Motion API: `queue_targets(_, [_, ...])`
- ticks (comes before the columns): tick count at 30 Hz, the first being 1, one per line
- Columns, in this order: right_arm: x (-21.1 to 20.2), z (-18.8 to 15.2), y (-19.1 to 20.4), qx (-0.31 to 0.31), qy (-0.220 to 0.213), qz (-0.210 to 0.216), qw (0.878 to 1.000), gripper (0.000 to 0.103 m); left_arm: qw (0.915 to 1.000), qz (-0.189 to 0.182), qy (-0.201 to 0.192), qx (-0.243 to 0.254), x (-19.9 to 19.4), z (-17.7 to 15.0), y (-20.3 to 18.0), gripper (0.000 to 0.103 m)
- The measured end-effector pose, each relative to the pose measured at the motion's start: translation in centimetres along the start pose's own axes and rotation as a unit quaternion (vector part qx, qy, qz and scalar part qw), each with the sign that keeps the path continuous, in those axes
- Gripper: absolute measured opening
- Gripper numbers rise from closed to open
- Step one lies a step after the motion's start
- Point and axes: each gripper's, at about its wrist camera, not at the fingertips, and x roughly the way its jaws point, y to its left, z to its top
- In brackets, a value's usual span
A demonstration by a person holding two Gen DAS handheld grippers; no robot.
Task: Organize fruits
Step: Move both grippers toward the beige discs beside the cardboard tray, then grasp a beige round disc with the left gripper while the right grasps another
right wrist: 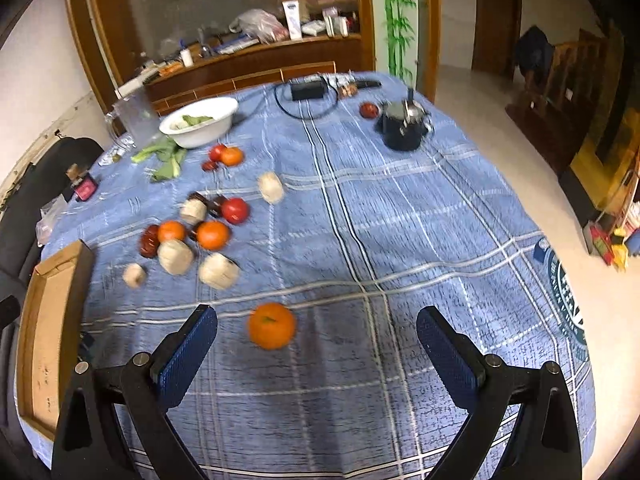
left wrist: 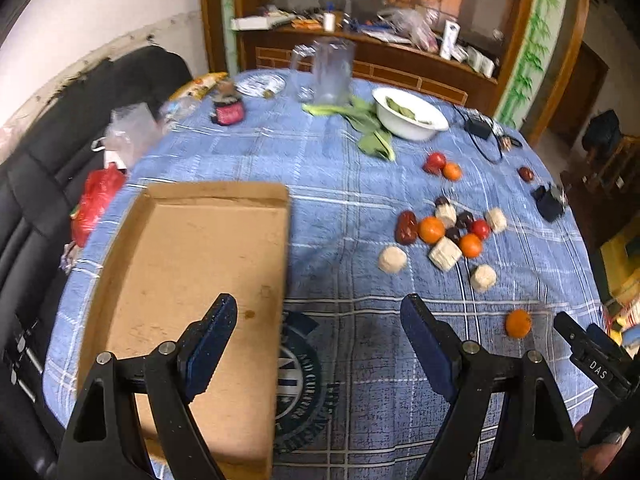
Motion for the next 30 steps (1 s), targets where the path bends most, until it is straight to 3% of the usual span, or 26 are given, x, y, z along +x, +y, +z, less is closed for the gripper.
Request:
queue_targets(6, [2.0,1.1,2.6,-0.057,0.011,0.061,0.996,0.1,0.9972,-0.06,0.028,0.035,4.8,1.7,-2.4,0.083])
queue_targets(11, [5.2,2.6,5.6,-0.104,0.03,0.099,0.989,0.081,0.9918,-0.088,0.06,0.071,9.5,3.1,-4.7,0.066])
queue_targets(21, [10.0,3.1,7.7,-0.143,0.06,0.098,0.983,0.074,0.9858,-0.08,0.101,0.108,14.9,3.2,-6.7,0.054])
queue_targets(24, [10.4,3.0,8.0,-0.151,0.065,0.097,0.982,0.062,0.9864,-0.062,0.09,0.123,14.8,3.1,-7.0,0.03])
queue_targets(28, [10.3,2.9,8.4,-0.156,0.061,0.099,0.981,0.04,0.9871,-0.074,0.086,0.113,14.5,3.0,-6.6,0.029])
queue_targets(30, [10.1,2.9,8.6,-0.154,0.061,0.104,0.981,0.04,0.9881,-0.076,0.084,0.104,14.0,2.8,-6.2,0.029])
